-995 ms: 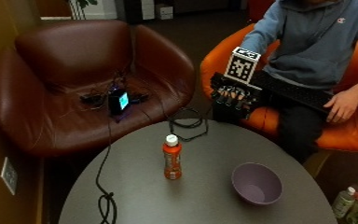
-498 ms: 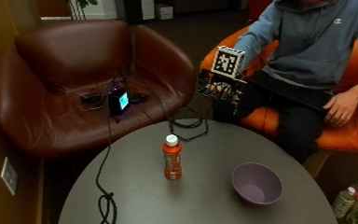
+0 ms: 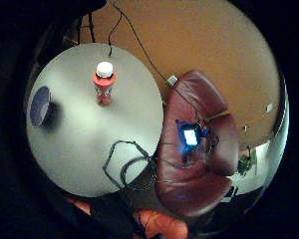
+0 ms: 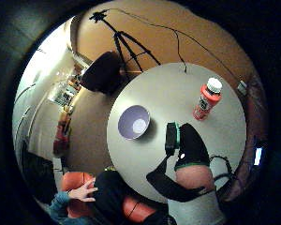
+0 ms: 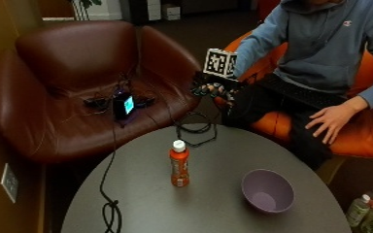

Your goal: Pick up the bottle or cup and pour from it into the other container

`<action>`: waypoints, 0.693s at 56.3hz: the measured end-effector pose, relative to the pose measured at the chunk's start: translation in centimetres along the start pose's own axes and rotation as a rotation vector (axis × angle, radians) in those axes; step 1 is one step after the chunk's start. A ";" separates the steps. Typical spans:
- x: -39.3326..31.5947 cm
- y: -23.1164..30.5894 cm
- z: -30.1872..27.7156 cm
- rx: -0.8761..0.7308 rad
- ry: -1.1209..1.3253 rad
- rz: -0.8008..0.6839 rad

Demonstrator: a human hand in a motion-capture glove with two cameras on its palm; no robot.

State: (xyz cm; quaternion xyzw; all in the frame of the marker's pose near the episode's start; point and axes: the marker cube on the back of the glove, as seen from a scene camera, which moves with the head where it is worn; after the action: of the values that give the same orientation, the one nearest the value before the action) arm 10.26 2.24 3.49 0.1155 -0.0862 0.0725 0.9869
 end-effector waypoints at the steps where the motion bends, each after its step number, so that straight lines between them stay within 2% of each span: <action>1: 0.2 0.0 0.0 0.002 -0.007 0.004; 39: 7.8 -0.5 5.9 0.026 -0.252 0.183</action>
State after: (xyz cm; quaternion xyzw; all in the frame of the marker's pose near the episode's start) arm 17.03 1.30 10.51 0.1281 -0.2186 0.1480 0.9560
